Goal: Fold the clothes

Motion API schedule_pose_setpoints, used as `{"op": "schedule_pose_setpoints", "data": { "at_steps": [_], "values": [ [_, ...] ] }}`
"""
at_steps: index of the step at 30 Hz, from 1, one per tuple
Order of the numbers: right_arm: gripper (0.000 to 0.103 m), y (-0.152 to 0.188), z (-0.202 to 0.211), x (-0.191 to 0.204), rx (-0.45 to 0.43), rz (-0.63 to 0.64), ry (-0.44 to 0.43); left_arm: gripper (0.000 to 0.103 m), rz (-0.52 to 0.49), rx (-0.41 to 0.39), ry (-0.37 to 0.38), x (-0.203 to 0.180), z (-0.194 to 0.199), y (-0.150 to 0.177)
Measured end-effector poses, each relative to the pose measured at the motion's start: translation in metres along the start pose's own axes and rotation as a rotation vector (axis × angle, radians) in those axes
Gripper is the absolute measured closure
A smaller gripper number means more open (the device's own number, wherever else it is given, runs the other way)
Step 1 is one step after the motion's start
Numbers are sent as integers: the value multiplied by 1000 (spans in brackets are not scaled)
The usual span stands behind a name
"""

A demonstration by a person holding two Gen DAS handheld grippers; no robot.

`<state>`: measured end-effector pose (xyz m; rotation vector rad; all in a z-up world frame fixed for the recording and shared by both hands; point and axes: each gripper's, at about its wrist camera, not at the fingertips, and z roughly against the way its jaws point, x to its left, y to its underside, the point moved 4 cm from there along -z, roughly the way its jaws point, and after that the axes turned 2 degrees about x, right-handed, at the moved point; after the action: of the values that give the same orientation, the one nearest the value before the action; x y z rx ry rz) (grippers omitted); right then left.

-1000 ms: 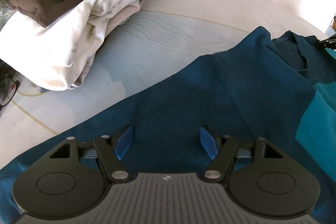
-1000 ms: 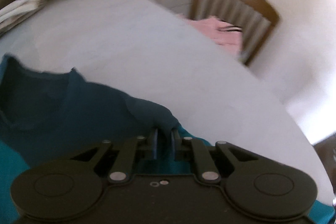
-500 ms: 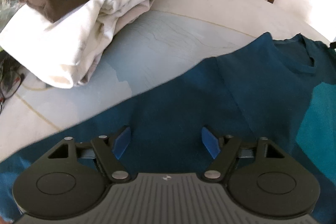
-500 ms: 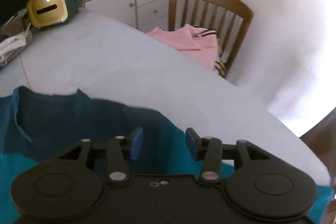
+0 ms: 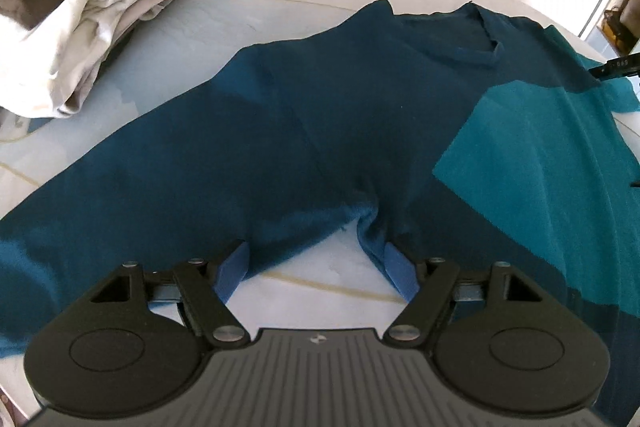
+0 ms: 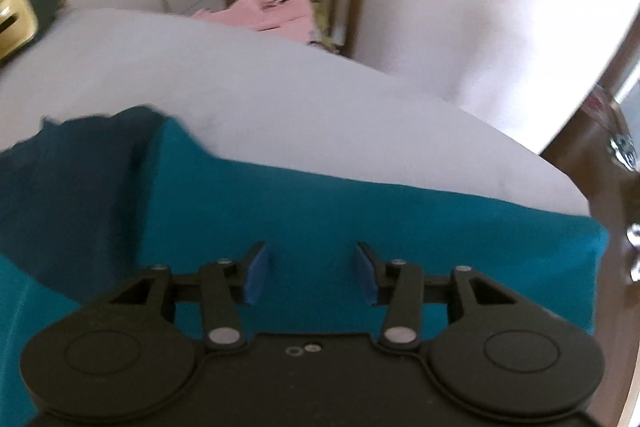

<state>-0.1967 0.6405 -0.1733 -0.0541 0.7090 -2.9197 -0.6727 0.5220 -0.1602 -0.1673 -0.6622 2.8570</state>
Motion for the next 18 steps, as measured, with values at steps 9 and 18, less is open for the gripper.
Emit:
{"op": "schedule_pose_setpoints", "data": {
  "at_steps": [9,18],
  "values": [
    [0,1,-2,-54,-16,-103,61,29,31,22,-32,-2,9,12],
    [0,19,15,-46,-3,-48,55,29,73,16,-55,-14,33,28]
  ]
}}
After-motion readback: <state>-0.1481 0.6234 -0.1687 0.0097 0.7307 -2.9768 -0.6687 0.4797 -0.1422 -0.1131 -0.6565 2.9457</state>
